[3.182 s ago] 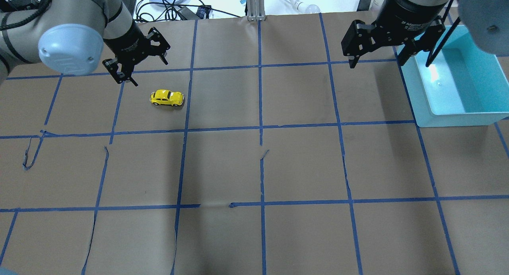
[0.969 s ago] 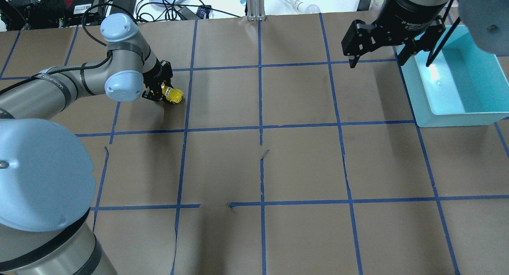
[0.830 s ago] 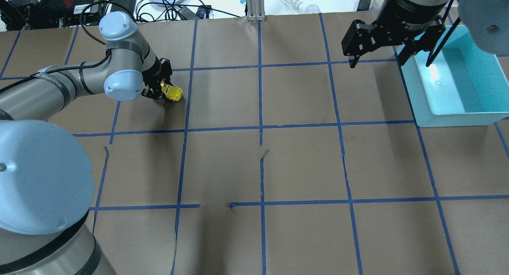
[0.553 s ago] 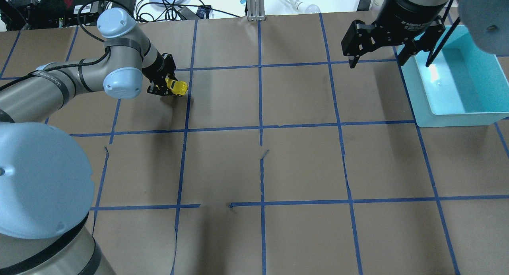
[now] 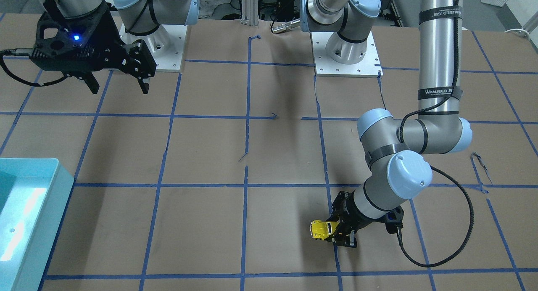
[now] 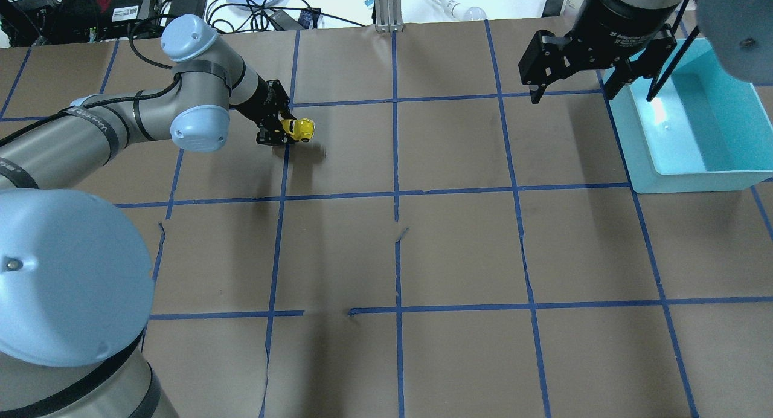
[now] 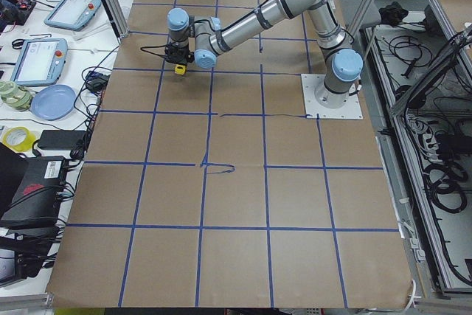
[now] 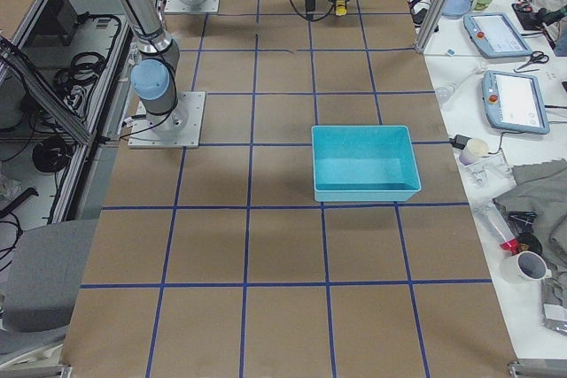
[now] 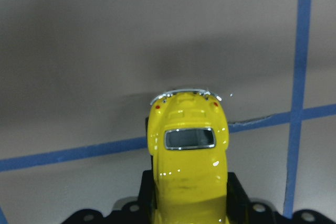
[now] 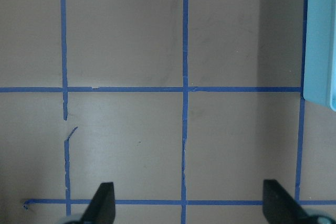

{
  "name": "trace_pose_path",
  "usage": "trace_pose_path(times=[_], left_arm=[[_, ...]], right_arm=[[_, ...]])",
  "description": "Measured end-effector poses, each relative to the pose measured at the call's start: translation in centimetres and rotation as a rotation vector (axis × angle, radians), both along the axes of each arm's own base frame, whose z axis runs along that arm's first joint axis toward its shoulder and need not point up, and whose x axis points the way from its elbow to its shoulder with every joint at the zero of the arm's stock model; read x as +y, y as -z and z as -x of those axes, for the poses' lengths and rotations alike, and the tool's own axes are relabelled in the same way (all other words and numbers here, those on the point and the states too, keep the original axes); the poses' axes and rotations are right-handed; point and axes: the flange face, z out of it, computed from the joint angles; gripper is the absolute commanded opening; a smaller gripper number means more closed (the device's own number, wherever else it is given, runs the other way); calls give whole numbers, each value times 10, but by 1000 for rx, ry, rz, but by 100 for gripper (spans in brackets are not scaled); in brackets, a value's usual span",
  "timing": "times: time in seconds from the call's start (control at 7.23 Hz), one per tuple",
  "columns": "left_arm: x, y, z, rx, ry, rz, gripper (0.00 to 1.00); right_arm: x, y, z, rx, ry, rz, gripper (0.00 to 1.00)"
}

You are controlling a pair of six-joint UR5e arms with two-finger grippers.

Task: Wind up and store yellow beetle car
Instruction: 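Drag the held car along the table toward the robot's base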

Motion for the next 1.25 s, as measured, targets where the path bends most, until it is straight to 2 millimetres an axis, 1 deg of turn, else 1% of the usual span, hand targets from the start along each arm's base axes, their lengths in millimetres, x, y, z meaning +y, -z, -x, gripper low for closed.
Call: trace_pose_path(times=[0.42, 0.83, 0.97, 1.25], left_arm=[[1, 7, 0, -3, -1, -19, 0], [-2, 14, -6, -8, 13, -26, 0], [-3, 16, -13, -10, 12, -28, 0], [-5, 19, -38, -12, 12, -42, 0]], right_arm=[[0, 0, 0, 0, -1, 0, 100], [0, 0, -1, 0, 0, -1, 100], [0, 0, 0, 0, -1, -1, 100], [0, 0, 0, 0, -1, -1, 100]])
